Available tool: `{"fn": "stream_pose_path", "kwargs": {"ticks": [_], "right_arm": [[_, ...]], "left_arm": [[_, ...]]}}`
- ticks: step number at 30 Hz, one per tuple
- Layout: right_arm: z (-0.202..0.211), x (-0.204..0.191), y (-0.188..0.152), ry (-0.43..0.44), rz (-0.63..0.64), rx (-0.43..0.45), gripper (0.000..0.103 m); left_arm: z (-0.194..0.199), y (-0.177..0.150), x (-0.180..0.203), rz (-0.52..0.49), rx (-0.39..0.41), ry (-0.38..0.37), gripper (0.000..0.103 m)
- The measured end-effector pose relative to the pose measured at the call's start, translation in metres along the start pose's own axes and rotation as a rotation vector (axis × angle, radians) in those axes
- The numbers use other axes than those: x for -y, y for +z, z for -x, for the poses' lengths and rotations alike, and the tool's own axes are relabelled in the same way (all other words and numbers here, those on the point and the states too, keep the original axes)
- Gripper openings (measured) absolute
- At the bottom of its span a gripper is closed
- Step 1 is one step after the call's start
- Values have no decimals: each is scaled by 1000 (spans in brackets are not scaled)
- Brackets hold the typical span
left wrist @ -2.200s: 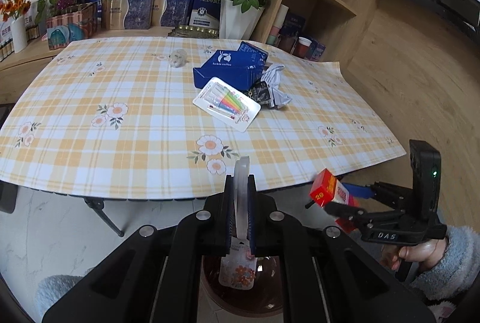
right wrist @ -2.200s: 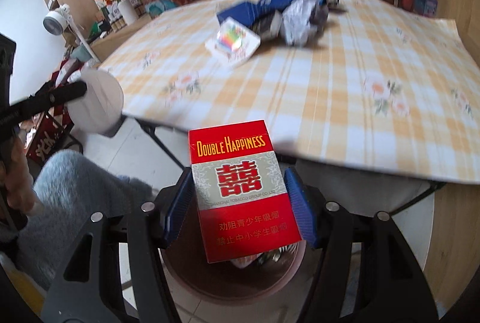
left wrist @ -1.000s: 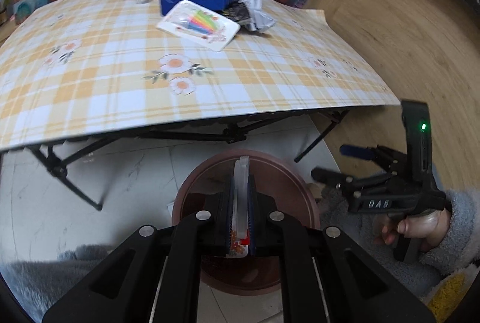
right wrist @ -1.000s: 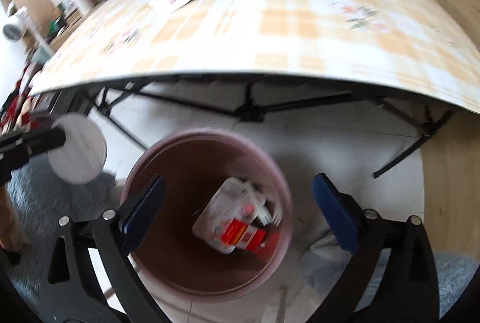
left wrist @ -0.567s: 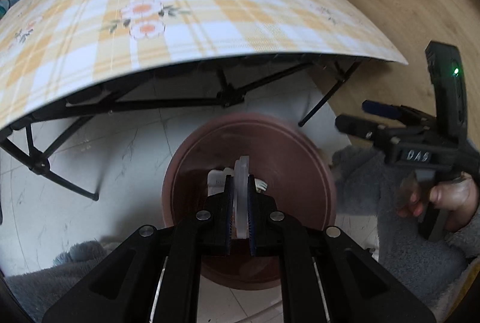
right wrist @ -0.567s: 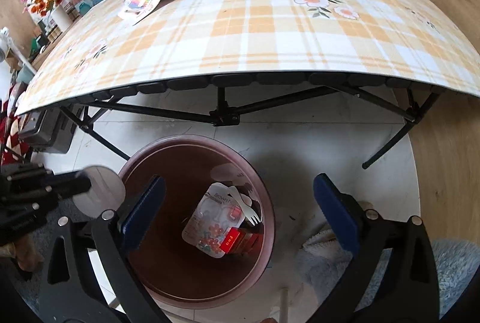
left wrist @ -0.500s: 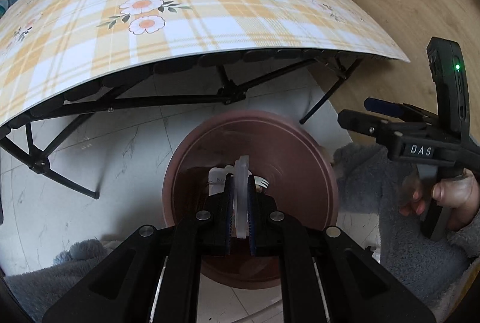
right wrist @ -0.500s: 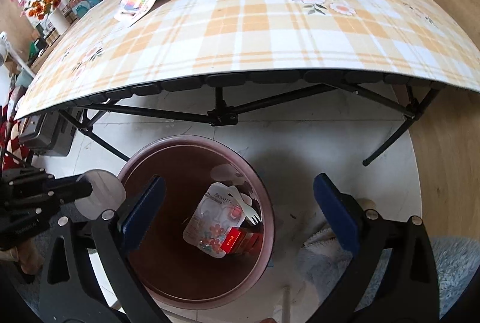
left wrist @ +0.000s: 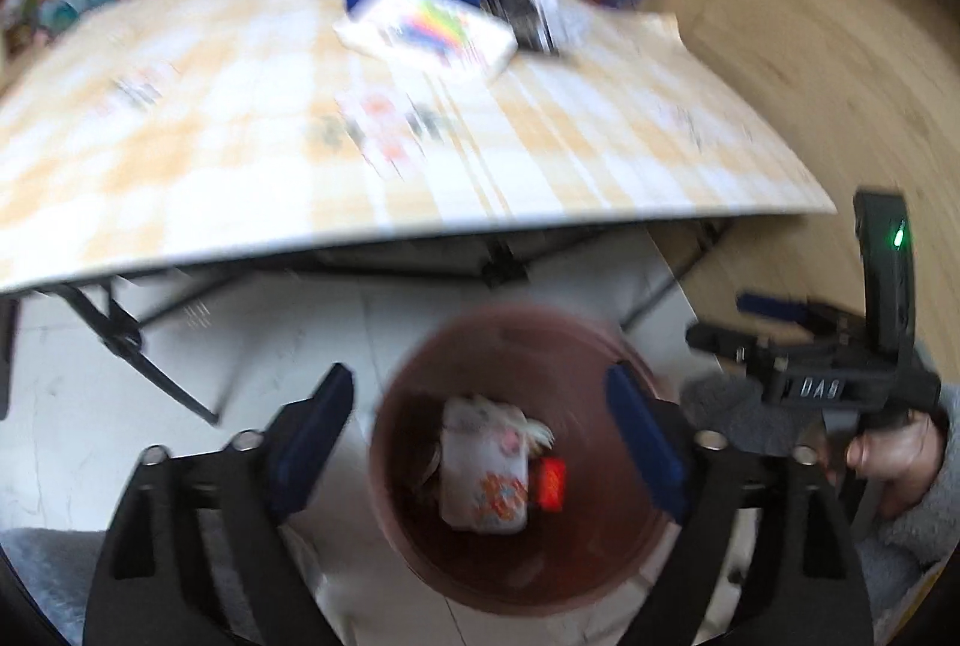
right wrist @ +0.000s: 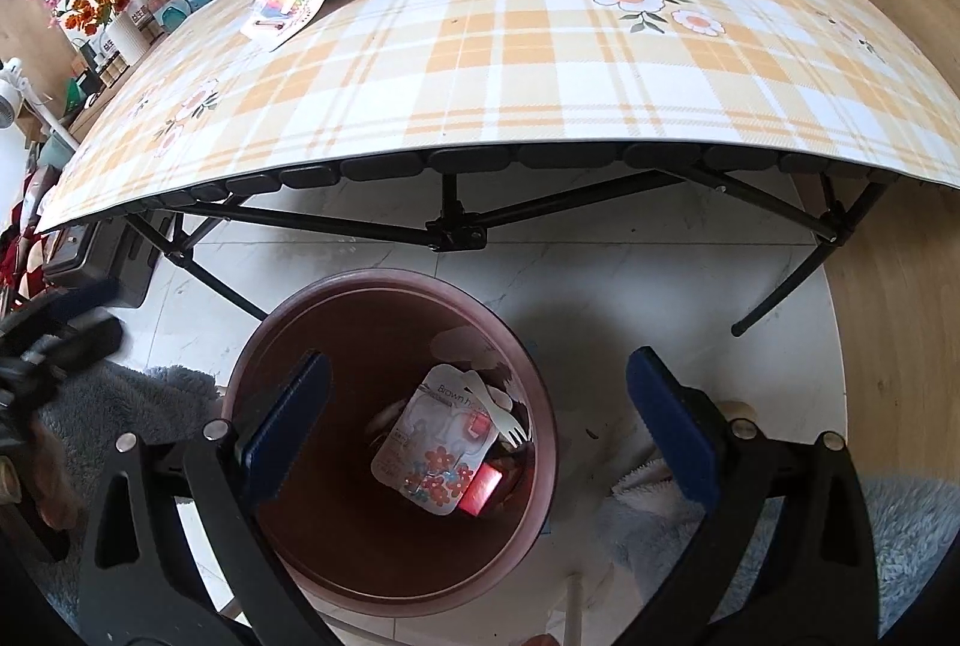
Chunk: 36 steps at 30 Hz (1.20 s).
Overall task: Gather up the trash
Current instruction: 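Carry the cigarette pack and lid over the brown bin and open both tools, then raise both tools back toward the remaining trash on the table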
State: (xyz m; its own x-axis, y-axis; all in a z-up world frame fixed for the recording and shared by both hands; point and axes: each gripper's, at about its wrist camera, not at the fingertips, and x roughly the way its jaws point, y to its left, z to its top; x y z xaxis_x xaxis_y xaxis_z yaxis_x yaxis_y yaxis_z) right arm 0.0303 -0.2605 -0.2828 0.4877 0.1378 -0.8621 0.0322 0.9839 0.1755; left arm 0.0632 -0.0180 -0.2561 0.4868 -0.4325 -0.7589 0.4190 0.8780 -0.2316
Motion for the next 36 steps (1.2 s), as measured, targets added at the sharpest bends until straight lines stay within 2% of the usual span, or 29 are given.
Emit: {"fn": "stream_pose_path", "kwargs": {"ticks": [1,3,9,18,21,24,28,31,34,36], "right_arm": [[0,0,0,0,0,2,97],[1,-1,1,0,1,5,97],[11,-7,5,4,32,47,97],[28,-17,14,-19,108,145,97],[35,-19,16,-56,130,188,97],[40,-20,23,-55,139,213,97],[45,-21,35,-135,146,241,97],[46,-19,49,-189,146,257,97],[48,-13,62,-155,135,266,97],[47,-8,72,-140,117,270,97]], "left_arm": [[6,1,0,2,30,13,92],[16,1,-1,7,76,50,93],[29,6,-2,6,135,98,94],[28,7,-3,7,132,114,95],[28,8,-6,28,129,101,95],[29,10,-9,48,126,90,95],[28,22,-13,94,95,74,95],[25,37,-17,165,73,31,85],[18,51,-18,199,44,17,72],[12,67,-19,232,34,-4,68]]}}
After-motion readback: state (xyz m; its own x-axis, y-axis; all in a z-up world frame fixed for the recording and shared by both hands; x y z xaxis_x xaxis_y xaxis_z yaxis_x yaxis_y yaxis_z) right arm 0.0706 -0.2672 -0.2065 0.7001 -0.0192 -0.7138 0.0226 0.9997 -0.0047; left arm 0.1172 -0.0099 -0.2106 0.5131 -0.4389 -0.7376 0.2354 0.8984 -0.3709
